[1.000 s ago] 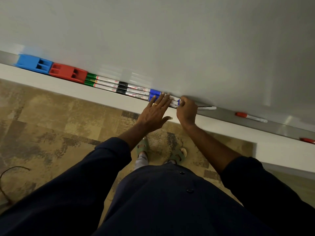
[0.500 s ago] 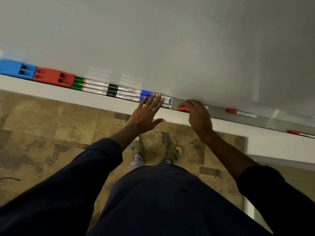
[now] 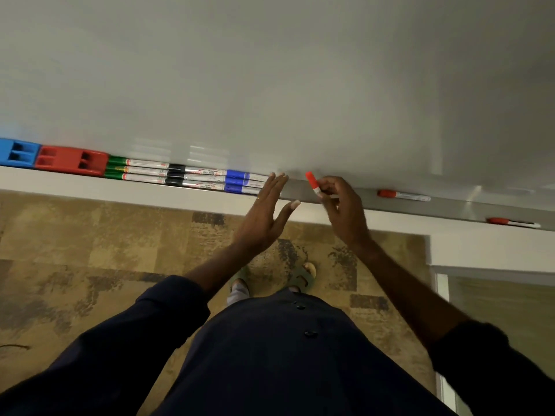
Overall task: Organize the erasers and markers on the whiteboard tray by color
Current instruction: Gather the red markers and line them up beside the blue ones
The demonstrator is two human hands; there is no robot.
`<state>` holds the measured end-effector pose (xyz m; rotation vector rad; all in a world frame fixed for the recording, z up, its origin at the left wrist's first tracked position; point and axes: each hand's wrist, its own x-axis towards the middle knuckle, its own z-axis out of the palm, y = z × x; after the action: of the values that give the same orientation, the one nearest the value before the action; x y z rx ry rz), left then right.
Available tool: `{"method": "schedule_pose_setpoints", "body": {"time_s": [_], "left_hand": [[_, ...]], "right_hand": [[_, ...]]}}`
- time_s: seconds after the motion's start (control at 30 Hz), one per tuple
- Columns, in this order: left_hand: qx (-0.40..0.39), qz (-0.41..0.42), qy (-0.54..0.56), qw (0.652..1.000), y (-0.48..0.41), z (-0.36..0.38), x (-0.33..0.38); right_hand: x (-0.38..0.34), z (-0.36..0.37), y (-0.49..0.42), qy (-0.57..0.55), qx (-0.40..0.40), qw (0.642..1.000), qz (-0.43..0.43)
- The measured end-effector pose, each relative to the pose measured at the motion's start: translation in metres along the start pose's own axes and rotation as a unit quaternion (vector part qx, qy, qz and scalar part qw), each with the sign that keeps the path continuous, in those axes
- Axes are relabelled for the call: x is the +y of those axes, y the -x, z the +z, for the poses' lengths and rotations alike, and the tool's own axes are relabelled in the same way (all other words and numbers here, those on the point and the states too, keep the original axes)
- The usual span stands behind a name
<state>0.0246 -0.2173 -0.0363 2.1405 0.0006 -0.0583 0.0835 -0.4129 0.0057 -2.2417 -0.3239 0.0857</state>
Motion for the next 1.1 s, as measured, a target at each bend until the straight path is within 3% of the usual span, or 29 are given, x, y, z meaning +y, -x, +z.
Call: {"method": "schedule_pose_setpoints", "body": {"time_s": [0.07, 0.17, 0.27, 0.33, 0.47, 0.53, 0.7, 0.8, 0.93, 1.0, 1.1], "left_hand": [[-0.033, -0.050, 0.174, 0.983, -0.001, 0.018, 0.033], [-0.058, -0.174, 0.396, 0.900, -0.006, 0.045, 0.072], [-0.053, -0.277, 0.479, 0.831, -0.005, 0.065, 0.081], [-0.062, -0.301, 0.494, 0.813, -0.007, 0.071, 0.080], [-0.075, -0.307, 0.458, 0.831, -0.014, 0.075, 0.075], [-0.082, -0.301, 0.434, 0.845, -0.015, 0.080, 0.074], [-0.100, -0.285, 0.400, 0.865, -0.018, 0.093, 0.079], [-0.087, -0.287, 0.401, 0.866, -0.021, 0.104, 0.087], [-0.085, -0.242, 0.361, 0.896, -0.029, 0.118, 0.105], [-0.087, -0.189, 0.306, 0.929, -0.033, 0.127, 0.116], [-0.080, -0.116, 0.245, 0.959, -0.034, 0.141, 0.132]], "right_hand": [[-0.020, 0.003, 0.015, -0.099, 0.033, 0.993, 0.058], [-0.025, -0.001, 0.030, -0.105, -0.005, 0.991, 0.080], [0.000, -0.029, 0.026, -0.008, -0.078, 0.997, 0.027], [0.031, -0.058, 0.019, 0.064, -0.096, 0.993, 0.018], [0.108, -0.112, 0.012, 0.236, -0.043, 0.970, 0.046], [0.138, -0.130, 0.012, 0.294, -0.056, 0.952, 0.069], [0.149, -0.129, 0.002, 0.318, -0.084, 0.943, 0.042], [0.127, -0.112, -0.002, 0.230, -0.077, 0.970, 0.008], [0.081, -0.099, 0.001, -0.004, 0.003, 1.000, -0.005], [0.061, -0.099, 0.007, -0.128, 0.050, 0.990, 0.041], [0.051, -0.110, 0.018, -0.222, 0.091, 0.965, 0.106]]}}
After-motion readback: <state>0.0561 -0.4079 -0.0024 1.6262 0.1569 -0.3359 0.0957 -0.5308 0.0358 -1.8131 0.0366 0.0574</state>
